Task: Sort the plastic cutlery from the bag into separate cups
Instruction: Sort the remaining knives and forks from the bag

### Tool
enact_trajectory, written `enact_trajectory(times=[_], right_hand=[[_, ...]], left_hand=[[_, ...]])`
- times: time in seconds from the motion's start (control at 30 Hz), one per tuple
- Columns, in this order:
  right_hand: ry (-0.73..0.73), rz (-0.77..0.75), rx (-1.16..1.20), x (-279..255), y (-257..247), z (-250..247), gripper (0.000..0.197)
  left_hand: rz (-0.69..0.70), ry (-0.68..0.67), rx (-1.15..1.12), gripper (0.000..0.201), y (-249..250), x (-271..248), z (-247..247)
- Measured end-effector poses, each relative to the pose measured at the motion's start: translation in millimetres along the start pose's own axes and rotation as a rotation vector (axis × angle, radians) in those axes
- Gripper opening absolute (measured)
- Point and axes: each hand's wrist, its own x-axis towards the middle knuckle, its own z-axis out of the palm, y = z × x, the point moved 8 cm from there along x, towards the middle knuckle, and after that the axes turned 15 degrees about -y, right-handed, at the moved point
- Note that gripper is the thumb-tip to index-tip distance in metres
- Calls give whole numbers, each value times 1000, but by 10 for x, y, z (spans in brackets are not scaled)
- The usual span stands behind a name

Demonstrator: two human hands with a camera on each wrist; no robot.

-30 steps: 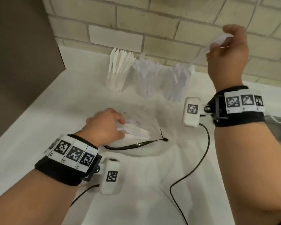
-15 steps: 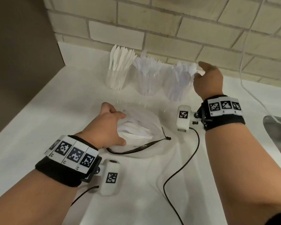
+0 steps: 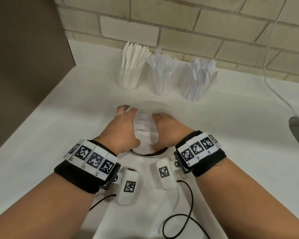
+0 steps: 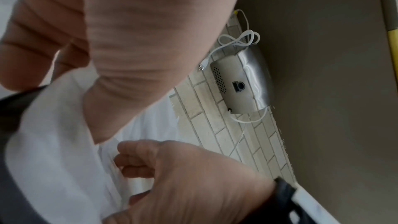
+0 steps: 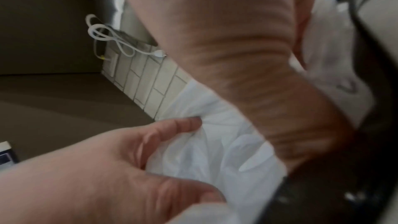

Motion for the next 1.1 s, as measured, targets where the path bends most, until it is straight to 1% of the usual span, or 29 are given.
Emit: enact_trajectory(times=[0.03, 0.17, 0.23, 0.3, 0.33, 0.4, 0.5, 0.53, 0.57, 0.7, 0.77, 0.8, 0.9, 0.97, 1.03, 1.1], right_hand=[[-13, 13, -4, 30, 18, 11, 111], [-24, 49, -40, 60, 42, -27, 93], [-20, 72, -47, 62, 55, -26, 99], [-19, 87, -45, 77, 56, -1, 108], [-18, 88, -35, 86, 58, 8, 109], [-19, 86, 3, 82, 69, 8, 104], [-34, 88, 19, 59, 90, 12, 88], [-29, 92, 11, 54, 93, 15, 86], [-16, 91, 2, 49, 89, 12, 88], [-15, 79, 44, 73, 89, 29, 112], [-10, 79, 35, 68, 87, 8, 114], [-10, 78, 24, 64, 80, 5, 109], [-6, 27, 10, 35, 37, 9, 78], [17, -29, 24, 1, -2, 1, 66], [39, -73, 22, -22, -37, -3, 60], [47, -79, 30, -22, -43, 18, 61]], left_hand=[[2, 7, -13, 103, 14, -1, -6], [-19, 5, -14, 102, 36, -9, -59], [-32, -52, 37, 99, 53, -30, -40], [-75, -146, 115, 101, 48, -59, 39], [-94, -183, 143, 103, 41, -72, 76], [-116, -217, 166, 104, 23, -93, 110], [-119, -197, 181, 103, 19, -105, 71], [-114, -187, 179, 102, 29, -109, 52], [-106, -179, 176, 101, 41, -109, 34], [-91, -170, 163, 100, 70, -95, 2], [-93, -166, 147, 101, 52, -72, -17], [-95, -165, 135, 101, 28, -62, -26], [-109, -176, 96, 105, -80, -29, -36], [-120, -183, 70, 108, -141, -21, -45], [-121, -187, 57, 110, -175, -7, -49], [-110, -189, 51, 110, -184, 15, -45]])
